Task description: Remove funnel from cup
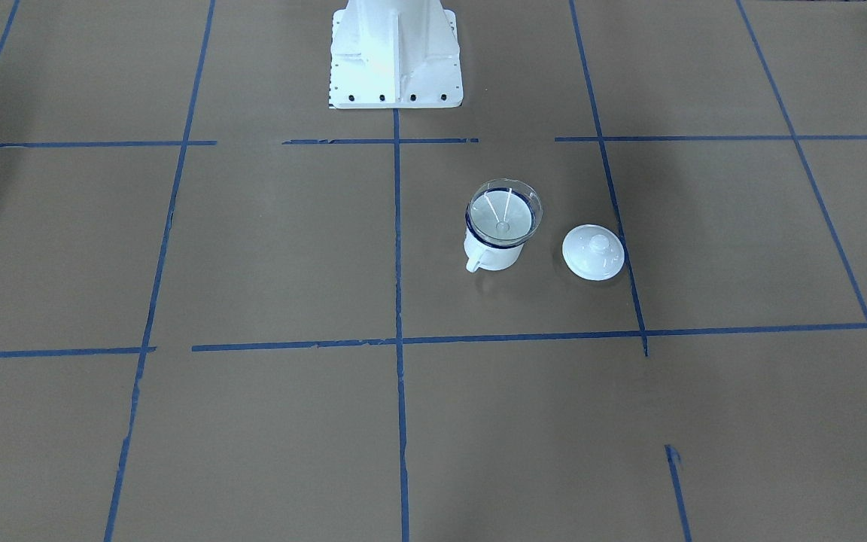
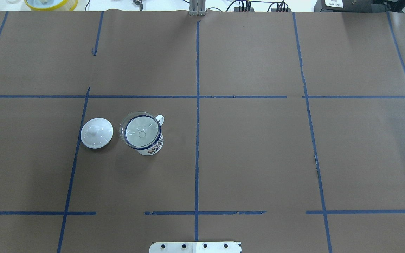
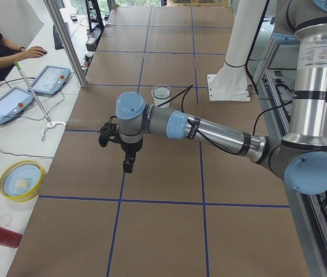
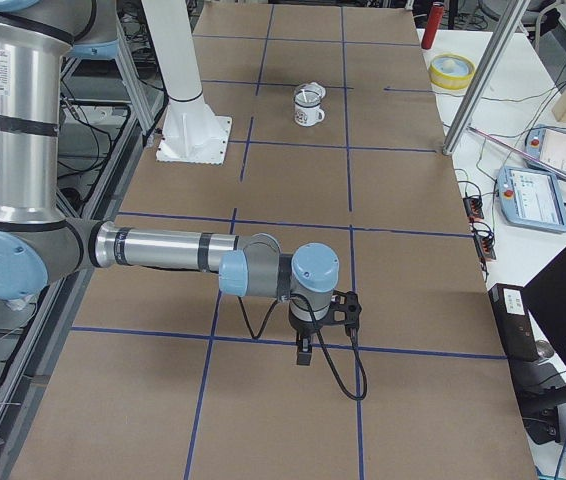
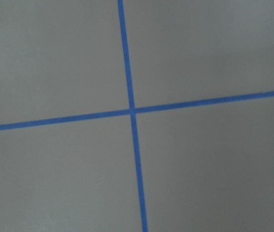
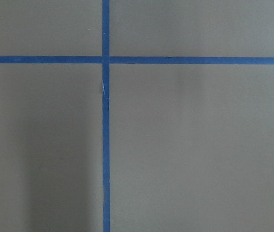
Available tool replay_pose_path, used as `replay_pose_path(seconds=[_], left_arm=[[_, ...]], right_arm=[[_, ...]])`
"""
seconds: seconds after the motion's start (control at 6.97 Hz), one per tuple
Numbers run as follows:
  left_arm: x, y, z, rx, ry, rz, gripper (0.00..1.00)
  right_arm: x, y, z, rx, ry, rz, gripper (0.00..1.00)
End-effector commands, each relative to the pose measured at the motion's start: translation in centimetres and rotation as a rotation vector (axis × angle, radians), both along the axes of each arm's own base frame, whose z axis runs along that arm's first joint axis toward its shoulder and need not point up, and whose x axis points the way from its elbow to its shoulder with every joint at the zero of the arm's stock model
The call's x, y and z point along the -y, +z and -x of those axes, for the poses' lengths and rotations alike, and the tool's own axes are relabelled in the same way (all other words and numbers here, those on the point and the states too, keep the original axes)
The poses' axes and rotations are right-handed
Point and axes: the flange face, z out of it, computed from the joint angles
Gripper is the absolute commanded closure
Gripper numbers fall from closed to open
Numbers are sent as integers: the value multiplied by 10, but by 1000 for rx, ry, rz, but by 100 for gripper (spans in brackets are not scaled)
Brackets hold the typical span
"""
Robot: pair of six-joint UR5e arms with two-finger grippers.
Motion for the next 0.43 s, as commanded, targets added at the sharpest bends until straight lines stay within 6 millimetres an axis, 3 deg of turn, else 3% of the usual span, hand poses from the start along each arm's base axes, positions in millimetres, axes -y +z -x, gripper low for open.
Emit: replay_pose_path(seconds=[0.0,0.29], left_arm=[[16,-95,-81,-62,2,-24,0],[17,-167,-176,-76,24,-37,0]], right_arm=[[0,-1,0,0,0,-2,0],[0,0,0,0,0,0,0]])
